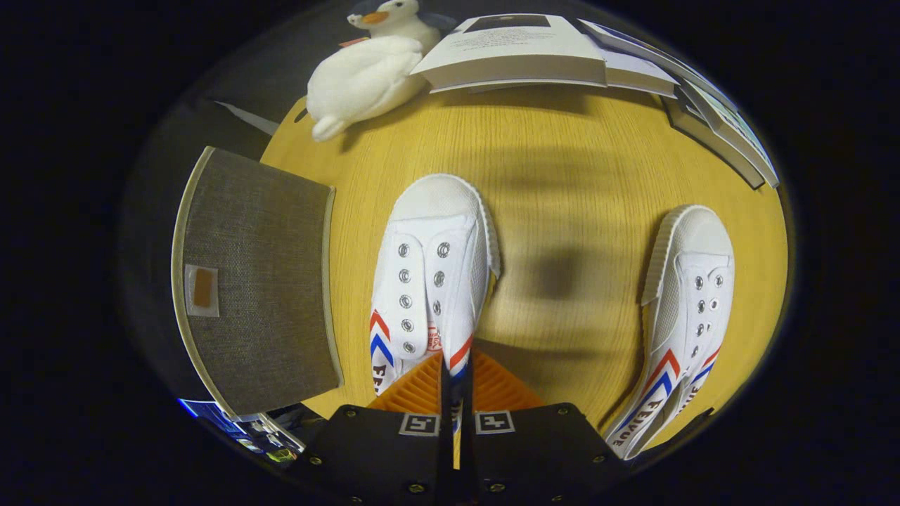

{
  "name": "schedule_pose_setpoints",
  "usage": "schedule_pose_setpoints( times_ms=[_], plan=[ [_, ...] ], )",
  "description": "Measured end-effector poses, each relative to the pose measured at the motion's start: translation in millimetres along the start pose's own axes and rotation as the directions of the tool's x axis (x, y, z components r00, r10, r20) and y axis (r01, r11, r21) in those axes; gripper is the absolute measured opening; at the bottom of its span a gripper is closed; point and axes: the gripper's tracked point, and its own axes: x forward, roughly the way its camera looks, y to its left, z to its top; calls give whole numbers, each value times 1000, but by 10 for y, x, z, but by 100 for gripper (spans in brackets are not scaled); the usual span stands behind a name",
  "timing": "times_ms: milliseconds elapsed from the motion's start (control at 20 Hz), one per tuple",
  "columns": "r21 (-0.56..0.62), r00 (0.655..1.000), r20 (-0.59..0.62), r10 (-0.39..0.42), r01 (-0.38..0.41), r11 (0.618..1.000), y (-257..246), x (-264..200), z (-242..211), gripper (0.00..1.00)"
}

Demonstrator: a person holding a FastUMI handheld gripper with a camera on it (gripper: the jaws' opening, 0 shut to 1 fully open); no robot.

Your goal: Open the storage box then place both shoes into the box .Put the left shoe in first, then the right shoe, with the right side of both shoes facing outward in a uniform manner.

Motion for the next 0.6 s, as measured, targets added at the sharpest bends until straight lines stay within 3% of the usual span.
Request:
schedule_pose_setpoints(
  times_ms=[250, 600],
  plan=[
    [83, 996, -14, 92, -90, 992, 55, -121, 32, 4],
    [-24, 996, 35, 80, -79, 997, 22, -63, 58, 4]
  ],
)
